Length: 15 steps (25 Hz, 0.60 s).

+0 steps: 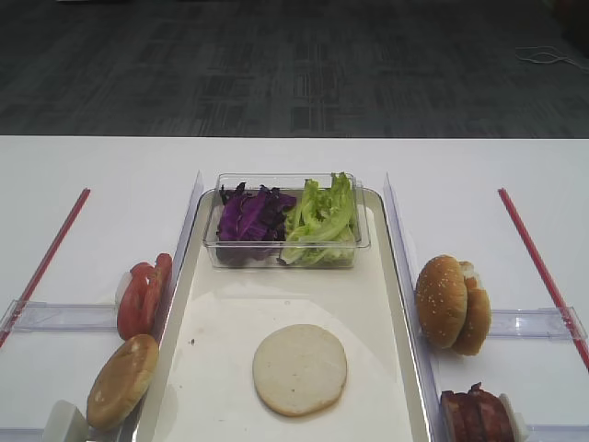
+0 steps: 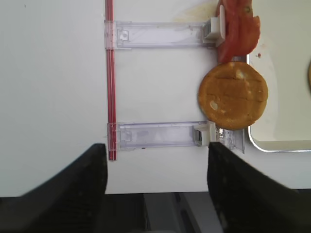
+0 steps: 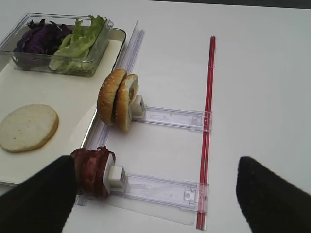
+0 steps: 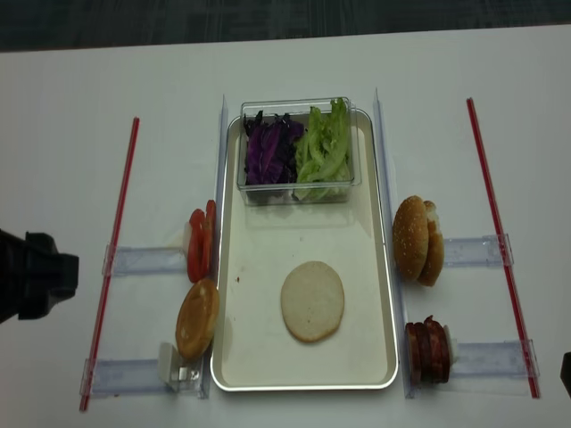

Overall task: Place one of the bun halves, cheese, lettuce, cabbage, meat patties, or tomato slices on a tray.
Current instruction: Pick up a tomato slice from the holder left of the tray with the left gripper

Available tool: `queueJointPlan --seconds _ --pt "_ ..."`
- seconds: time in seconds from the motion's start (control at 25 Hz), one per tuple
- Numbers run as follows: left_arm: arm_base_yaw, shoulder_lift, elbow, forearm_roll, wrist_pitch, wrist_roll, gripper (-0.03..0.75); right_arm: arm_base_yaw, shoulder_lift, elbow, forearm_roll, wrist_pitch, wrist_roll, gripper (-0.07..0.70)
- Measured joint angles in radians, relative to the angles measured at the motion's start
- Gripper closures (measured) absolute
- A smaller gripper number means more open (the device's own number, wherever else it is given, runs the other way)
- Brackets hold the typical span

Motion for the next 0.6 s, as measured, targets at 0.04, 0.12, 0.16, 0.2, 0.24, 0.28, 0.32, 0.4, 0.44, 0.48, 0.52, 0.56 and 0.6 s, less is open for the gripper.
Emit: queueJointPlan --seconds 0.04,0.12,0.16,0.2,0.24,0.28,0.32,0.4,0.44,0.48,0.52,0.56,0.6 --pt "0.000 0.016 -0.008 0.000 0.000 0.002 0.262 0.000 0.000 0.000 0.000 0.000 0.000 -0.022" --pt "0.000 0.055 -0.021 0.000 -0.002 0.002 0.264 0.000 0.000 0.000 0.000 0.000 0.000 -0.022" --pt "0.000 0.072 -0.028 0.000 -0.004 0.002 0.265 0.000 0.000 0.000 0.000 0.000 0.000 -0.022" --pt "0.000 0.092 -0.033 0.000 -0.004 0.002 0.265 0.000 0.000 0.000 0.000 0.000 0.000 -0.022" --pt "0.000 0.112 -0.041 0.000 -0.004 0.002 0.265 0.000 0.000 0.000 0.000 0.000 0.000 -0.022" --pt "0.000 0.133 -0.049 0.007 -0.004 0.002 0.265 0.000 0.000 0.000 0.000 0.000 0.000 -0.022" --pt "0.000 0.150 -0.061 0.007 -0.004 0.006 0.265 0.000 0.000 0.000 0.000 0.000 0.000 -0.022" --pt "0.000 0.191 -0.083 0.009 -0.006 0.010 0.265 0.000 0.000 0.000 0.000 0.000 0.000 -0.022" --pt "0.000 0.211 -0.097 0.009 -0.006 0.010 0.265 0.000 0.000 0.000 0.000 0.000 0.000 -0.022" --pt "0.000 0.227 -0.110 0.009 -0.006 0.010 0.265 0.000 0.000 0.000 0.000 0.000 0.000 -0.022" --pt "0.000 0.250 -0.129 0.011 -0.006 0.012 0.265 0.000 0.000 0.000 0.000 0.000 0.000 -0.022" --pt "0.000 0.266 -0.143 0.011 -0.007 0.012 0.265 0.000 0.000 0.000 0.000 0.000 0.000 -0.022" --pt "0.000 0.285 -0.157 0.011 -0.007 0.012 0.265 0.000 0.000 0.000 0.000 0.000 0.000 -0.022"
